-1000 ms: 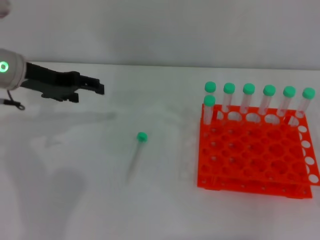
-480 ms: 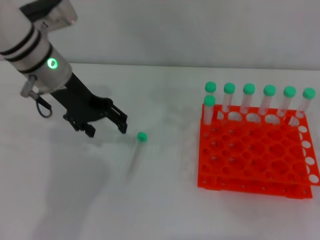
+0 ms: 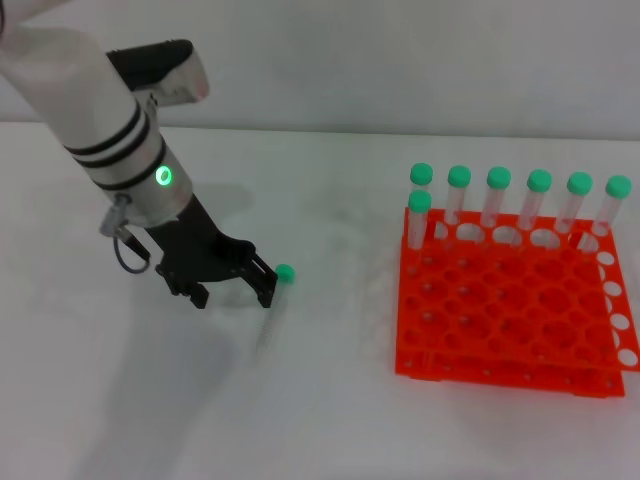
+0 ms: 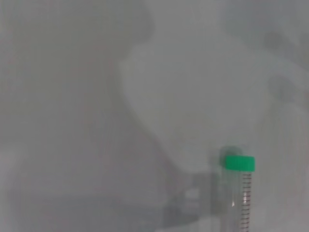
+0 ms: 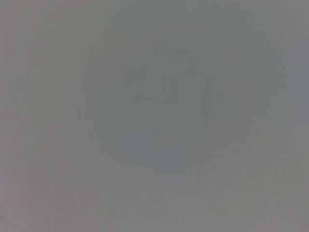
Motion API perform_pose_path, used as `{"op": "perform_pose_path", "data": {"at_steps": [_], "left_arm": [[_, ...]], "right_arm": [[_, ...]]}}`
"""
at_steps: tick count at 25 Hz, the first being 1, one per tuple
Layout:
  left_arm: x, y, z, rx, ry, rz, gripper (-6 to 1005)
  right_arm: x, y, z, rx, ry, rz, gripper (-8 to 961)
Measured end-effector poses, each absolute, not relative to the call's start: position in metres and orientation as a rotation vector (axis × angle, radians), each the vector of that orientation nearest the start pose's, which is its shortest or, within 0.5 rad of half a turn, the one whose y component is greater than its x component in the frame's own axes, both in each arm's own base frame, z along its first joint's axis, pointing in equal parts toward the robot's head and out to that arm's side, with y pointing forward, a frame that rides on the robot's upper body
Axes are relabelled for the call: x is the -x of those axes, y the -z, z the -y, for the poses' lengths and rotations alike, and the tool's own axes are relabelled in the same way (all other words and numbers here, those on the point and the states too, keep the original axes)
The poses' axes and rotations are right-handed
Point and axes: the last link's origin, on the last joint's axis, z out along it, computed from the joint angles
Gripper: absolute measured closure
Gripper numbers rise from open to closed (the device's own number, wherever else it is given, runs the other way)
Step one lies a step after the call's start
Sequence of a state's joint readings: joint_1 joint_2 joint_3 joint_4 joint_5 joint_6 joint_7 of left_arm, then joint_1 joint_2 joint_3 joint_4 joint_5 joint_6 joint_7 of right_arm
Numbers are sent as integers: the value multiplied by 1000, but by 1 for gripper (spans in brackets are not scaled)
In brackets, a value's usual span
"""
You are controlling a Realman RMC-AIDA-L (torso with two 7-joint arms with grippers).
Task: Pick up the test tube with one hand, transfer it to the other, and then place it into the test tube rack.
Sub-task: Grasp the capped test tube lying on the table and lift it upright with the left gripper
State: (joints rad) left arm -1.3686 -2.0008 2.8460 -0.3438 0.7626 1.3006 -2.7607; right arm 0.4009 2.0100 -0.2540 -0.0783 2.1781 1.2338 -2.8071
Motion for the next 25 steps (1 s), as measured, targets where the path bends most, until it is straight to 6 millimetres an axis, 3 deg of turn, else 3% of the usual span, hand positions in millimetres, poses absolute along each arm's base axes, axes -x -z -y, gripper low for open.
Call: {"op": "perform_pose_path", "data": {"at_steps": [12,15,25], "left_arm": [[171,42,-426,2148,-538,1722,129],[173,47,-422,2148,-560,1716,301],[177,52,-418,2133,-583,1716,349]], "right_arm": [[-400,-86,-308,1286,-638,-571,123],[-400,-86,-308,1286,-638,-571,124],[-400,-86,-308,1285,-638,-571,123]]}}
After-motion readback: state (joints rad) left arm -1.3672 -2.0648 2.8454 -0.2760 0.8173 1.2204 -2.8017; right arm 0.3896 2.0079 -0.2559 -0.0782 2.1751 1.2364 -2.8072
